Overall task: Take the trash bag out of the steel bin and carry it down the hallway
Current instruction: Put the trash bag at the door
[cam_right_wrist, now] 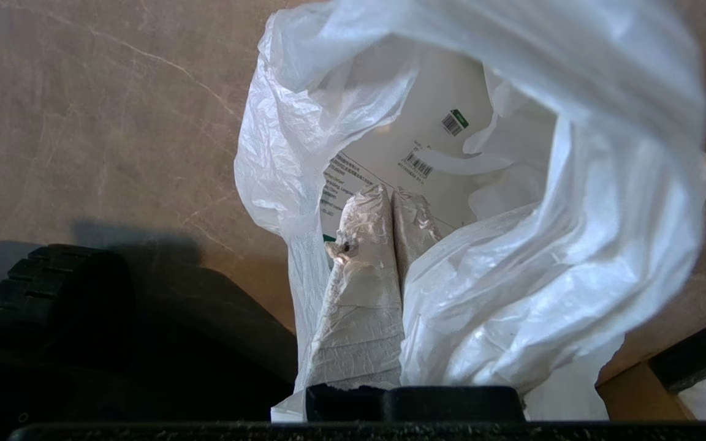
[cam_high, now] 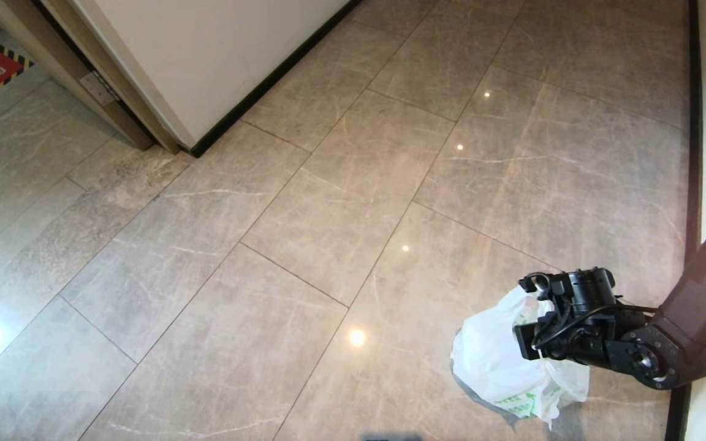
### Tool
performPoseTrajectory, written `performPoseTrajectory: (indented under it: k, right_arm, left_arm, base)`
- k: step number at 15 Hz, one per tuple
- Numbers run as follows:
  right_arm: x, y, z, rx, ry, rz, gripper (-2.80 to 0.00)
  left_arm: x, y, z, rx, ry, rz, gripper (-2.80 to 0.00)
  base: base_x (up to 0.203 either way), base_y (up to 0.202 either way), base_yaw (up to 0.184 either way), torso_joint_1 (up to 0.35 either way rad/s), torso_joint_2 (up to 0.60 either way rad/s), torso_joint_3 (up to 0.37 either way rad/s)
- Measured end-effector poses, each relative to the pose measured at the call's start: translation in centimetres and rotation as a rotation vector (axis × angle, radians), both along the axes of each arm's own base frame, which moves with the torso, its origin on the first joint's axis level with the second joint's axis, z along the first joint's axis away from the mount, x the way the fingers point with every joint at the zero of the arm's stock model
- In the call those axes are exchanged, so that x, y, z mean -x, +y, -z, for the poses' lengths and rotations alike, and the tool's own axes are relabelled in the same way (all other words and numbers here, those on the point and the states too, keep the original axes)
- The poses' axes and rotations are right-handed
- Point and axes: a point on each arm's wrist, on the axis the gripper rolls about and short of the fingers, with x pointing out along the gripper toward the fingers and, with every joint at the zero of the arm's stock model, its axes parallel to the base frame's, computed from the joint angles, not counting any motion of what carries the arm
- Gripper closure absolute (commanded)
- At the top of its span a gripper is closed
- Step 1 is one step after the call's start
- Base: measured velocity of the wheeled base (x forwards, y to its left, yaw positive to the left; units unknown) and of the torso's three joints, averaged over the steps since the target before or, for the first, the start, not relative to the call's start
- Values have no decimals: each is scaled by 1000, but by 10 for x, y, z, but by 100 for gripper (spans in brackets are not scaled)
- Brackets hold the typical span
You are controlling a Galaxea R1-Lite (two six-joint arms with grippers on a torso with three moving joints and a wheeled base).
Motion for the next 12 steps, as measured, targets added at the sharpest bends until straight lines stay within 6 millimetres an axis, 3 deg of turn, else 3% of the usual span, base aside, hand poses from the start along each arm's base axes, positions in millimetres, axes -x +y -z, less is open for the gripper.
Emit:
performPoseTrajectory:
  k: [5,9,12]
  right_arm:
    - [10,-3,-17,9,-15,-11,-280]
    - [34,-10,-49,15,-35,-5,-280]
    - [64,-15,-76,24,-65,-4,-280]
  left_arm:
    - [0,0,0,0,0,0,0]
    - [0,0,0,0,0,0,0]
    - [0,0,0,0,0,0,0]
  base:
    - [0,0,0,0,0,0]
    - [0,0,0,0,0,0]
    - [0,0,0,0,0,0]
